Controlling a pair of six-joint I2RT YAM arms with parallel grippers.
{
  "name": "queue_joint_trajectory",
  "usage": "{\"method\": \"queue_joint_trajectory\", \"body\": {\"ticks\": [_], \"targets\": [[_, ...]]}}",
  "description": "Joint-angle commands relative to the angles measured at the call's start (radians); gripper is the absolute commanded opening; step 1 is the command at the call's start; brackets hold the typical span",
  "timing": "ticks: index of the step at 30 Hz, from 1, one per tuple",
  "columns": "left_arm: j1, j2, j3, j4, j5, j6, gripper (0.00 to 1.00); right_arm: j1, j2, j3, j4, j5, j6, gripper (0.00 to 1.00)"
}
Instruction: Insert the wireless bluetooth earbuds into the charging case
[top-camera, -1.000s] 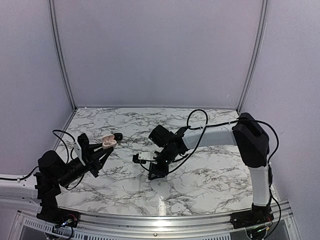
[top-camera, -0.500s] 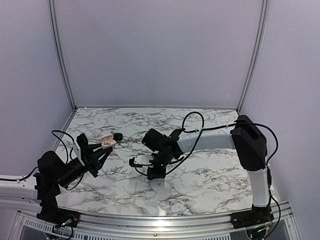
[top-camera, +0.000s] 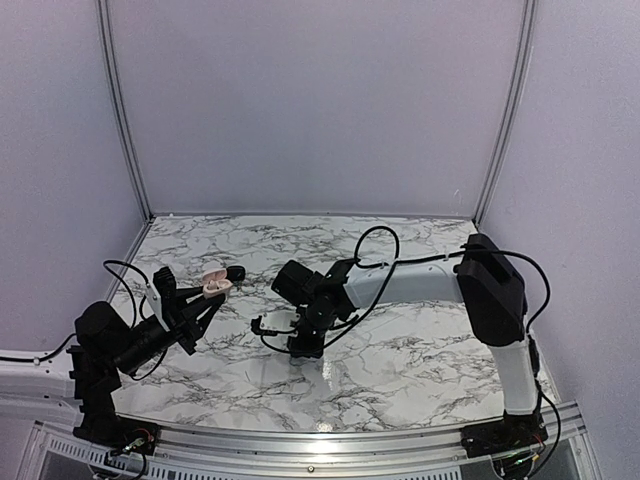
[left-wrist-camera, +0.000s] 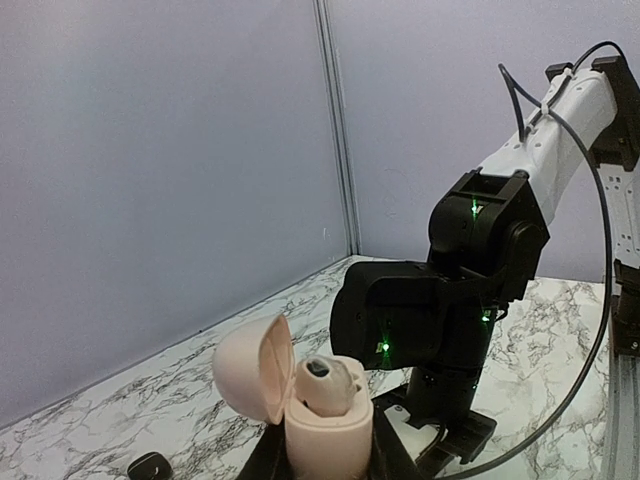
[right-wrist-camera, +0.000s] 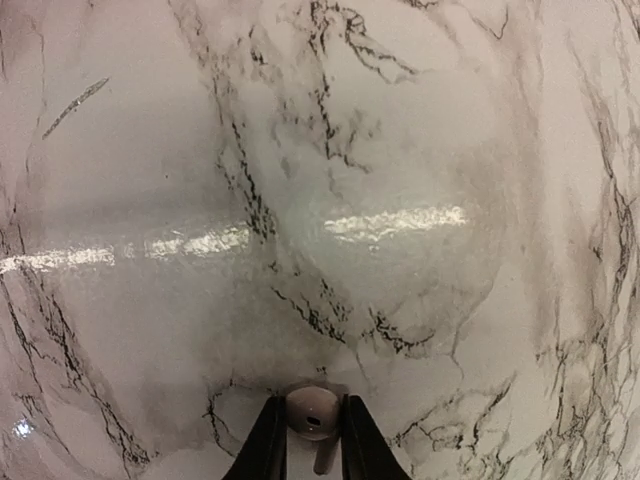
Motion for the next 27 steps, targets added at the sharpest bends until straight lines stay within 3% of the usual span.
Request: {"method": "queue_joint_trajectory", "body": {"ticks": [1, 12, 19, 27], "targets": [[0.004, -0.002, 0.006, 0.028, 0.008, -0.004, 0.0, 0.008, -0.038, -0.11, -0.084, 0.023, 0.063, 0.14], [0.006, 0.027, 0.016, 0.028, 0.021, -0.002, 0.0, 0.018, -0.274, -0.412, -0.166, -0.004, 0.221, 0.16], [0.006, 0.025, 0.02, 0.028, 0.026, 0.002, 0.0, 0.031, -0.235, -0.352, -0.245, -0.003, 0.237, 0.2], [0.006, 0.014, 0.008, 0.028, 0.023, 0.0, 0.0, 0.044, -0.19, -0.283, -0.285, 0.016, 0.234, 0.32]]}}
